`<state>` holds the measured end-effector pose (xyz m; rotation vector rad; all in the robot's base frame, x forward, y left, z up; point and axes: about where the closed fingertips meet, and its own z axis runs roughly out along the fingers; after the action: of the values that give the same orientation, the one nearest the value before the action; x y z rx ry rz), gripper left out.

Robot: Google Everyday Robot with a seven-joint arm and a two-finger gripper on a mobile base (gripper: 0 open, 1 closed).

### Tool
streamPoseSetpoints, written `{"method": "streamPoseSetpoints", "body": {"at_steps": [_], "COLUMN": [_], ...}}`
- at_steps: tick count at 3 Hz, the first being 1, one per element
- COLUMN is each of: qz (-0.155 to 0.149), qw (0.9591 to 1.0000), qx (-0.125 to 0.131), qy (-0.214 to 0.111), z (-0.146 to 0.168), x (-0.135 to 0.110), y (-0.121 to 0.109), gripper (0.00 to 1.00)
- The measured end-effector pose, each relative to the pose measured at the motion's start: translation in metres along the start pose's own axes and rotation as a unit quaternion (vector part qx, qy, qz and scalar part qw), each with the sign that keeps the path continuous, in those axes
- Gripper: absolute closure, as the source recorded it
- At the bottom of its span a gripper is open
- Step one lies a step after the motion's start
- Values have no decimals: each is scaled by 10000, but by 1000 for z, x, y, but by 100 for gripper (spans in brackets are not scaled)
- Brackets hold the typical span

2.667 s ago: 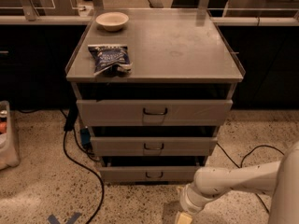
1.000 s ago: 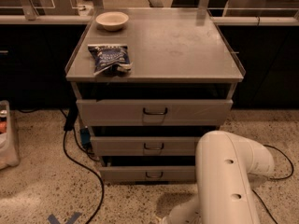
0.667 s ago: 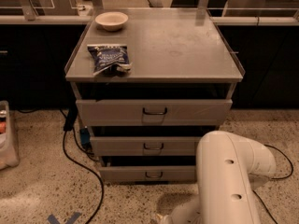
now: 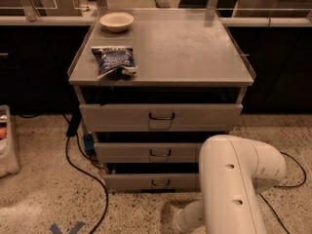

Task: Open bottom drawer

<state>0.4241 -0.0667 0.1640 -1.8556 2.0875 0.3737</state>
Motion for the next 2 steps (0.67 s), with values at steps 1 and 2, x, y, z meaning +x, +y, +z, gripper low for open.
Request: {"method": "streamPoseSetpoints", "body": {"at_steps": [1,2], "qz": [0,-10], "qw": [10000,10000], "qx": [0,19], "qy": [0,63], "z": [0,0], "x": [0,0], "y": [0,-2], "gripper": [0,0]}}
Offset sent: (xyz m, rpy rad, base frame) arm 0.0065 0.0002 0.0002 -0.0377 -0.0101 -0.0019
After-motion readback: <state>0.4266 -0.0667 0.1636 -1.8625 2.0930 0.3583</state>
